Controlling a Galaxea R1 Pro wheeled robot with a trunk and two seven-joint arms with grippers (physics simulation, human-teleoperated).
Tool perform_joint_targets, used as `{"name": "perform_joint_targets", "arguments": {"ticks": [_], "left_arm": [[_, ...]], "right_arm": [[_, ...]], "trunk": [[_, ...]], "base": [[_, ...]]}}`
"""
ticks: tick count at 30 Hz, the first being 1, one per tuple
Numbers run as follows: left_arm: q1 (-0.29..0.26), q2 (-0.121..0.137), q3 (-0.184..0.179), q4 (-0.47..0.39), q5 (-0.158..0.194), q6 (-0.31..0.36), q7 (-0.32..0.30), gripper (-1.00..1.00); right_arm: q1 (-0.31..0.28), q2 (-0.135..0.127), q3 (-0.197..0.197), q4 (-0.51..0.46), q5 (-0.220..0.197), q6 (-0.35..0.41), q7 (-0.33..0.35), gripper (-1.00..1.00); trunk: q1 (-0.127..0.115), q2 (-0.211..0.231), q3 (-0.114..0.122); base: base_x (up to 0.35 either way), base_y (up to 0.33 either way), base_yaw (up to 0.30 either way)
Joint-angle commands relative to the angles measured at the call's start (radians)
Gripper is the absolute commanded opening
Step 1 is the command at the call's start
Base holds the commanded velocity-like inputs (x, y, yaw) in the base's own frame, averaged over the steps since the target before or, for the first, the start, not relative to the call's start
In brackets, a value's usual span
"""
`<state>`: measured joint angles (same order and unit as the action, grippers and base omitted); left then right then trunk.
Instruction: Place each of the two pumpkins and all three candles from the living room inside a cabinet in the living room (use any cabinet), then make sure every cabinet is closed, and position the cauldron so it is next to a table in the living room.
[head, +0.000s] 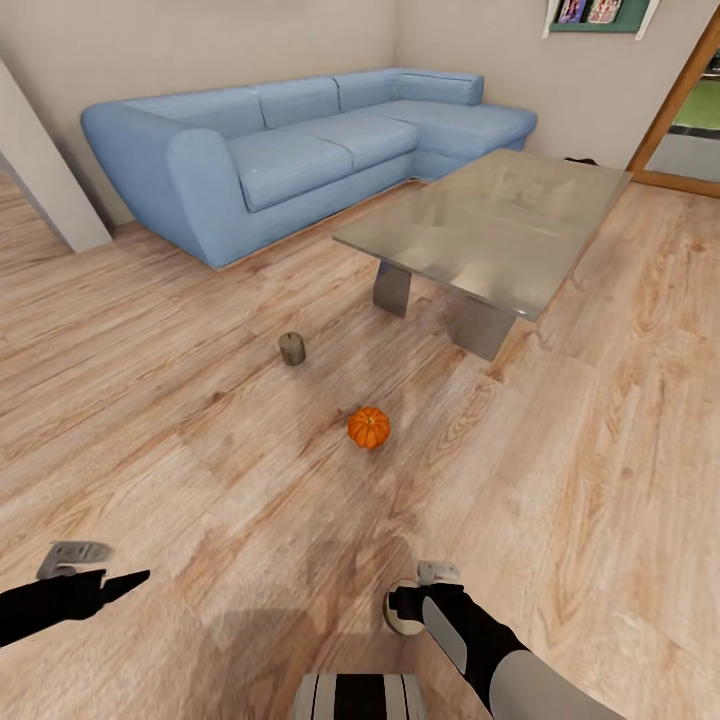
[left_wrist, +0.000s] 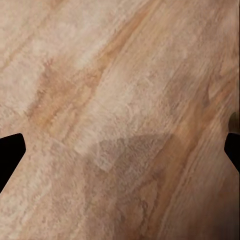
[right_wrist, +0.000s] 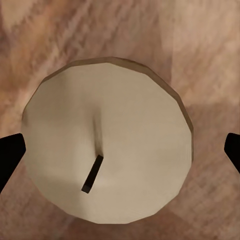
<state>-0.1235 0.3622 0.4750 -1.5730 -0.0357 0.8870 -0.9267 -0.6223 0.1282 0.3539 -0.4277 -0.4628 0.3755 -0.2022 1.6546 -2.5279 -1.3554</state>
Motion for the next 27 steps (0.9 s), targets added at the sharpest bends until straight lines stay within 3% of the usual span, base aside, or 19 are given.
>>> {"name": "perform_joint_targets", "arguments": {"ticks": [1, 3, 7, 27], "left_arm": [[0.0, 0.005, 0.025, -0.003, -0.005, 0.008, -0.043, 1.0], [0.0, 0.01, 0.053, -0.007, -0.008, 0.008, -0.093, 1.0], [0.002, 0.012, 0.067, -0.009, -0.01, 0.009, -0.119, 1.0], [0.004, 0.012, 0.074, -0.01, -0.01, 0.009, -0.132, 1.0]], "right_arm": [[0.0, -0.001, 0.008, -0.002, -0.01, 0.003, -0.009, 1.0], [0.0, -0.002, 0.007, -0.002, -0.011, 0.003, -0.009, 1.0], [0.0, -0.002, 0.007, -0.002, -0.011, 0.002, -0.009, 1.0], [0.0, -0.004, 0.007, -0.002, -0.011, 0.002, -0.008, 1.0]], "trunk": [[0.0, 0.0, -0.001], [0.0, 0.0, -0.001], [0.001, -0.001, -0.012], [0.002, -0.001, -0.016]], "base": [[0.0, 0.0, 0.0], [0.0, 0.0, 0.0], [0.0, 0.0, 0.0], [0.0, 0.0, 0.0]]}}
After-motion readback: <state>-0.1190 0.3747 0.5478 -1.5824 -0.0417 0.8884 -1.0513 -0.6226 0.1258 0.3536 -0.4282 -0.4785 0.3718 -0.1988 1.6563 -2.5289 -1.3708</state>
